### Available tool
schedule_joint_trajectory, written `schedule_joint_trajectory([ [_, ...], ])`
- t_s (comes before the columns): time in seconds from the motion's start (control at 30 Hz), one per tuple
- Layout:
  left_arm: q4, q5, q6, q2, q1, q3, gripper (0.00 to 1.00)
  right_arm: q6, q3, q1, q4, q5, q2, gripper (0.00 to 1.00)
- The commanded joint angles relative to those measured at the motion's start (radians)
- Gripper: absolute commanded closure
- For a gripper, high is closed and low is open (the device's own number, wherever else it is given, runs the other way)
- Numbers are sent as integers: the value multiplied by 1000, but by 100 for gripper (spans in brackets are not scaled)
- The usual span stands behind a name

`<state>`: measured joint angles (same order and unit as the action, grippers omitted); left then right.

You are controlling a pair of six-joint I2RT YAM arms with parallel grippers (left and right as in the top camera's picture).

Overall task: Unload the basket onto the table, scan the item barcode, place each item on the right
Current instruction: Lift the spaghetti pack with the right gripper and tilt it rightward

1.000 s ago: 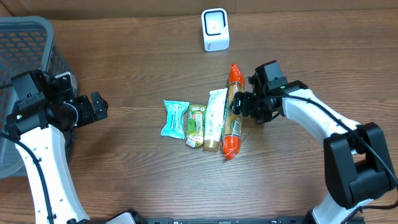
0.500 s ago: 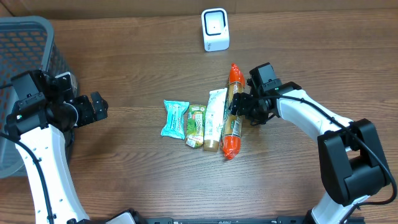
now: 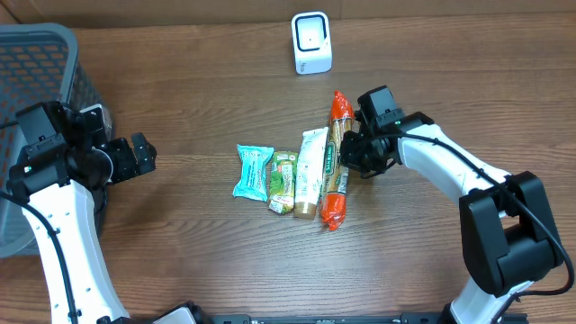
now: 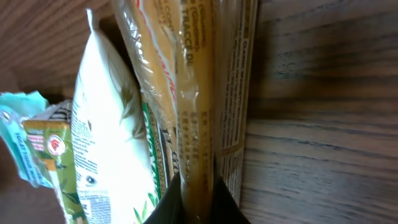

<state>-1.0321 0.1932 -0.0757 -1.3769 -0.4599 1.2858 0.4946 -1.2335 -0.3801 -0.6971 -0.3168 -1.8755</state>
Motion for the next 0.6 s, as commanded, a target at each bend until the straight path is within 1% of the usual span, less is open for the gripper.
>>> schedule_joint_trajectory([
  [0.0, 0, -2, 20, -5, -4, 10, 0, -103, -130, -4, -126, 135, 26, 96],
  [0.13, 0, -2, 20, -5, -4, 10, 0, -103, -233, -7, -308, 369, 43, 96],
  [0.17, 0, -2, 20, -5, -4, 10, 0, -103, -272, -15, -383, 470, 43, 96],
  [0.23, 0, -2, 20, -5, -4, 10, 1, -103, -273, -26, -411, 533, 43, 96],
  [0.4, 0, -2, 20, -5, -4, 10, 1, -103, -230, -65, -360, 531, 6, 96],
  [0.47, 0, -2, 20, -5, -4, 10, 0, -104, -216, -94, -331, 491, -19, 87],
  [0.53, 0, -2, 20, -5, -5, 10, 0, -120, -214, -129, -326, 448, -46, 69],
  [0.57, 0, -2, 20, -5, -5, 10, 0, -153, -214, -145, -325, 417, -54, 58],
])
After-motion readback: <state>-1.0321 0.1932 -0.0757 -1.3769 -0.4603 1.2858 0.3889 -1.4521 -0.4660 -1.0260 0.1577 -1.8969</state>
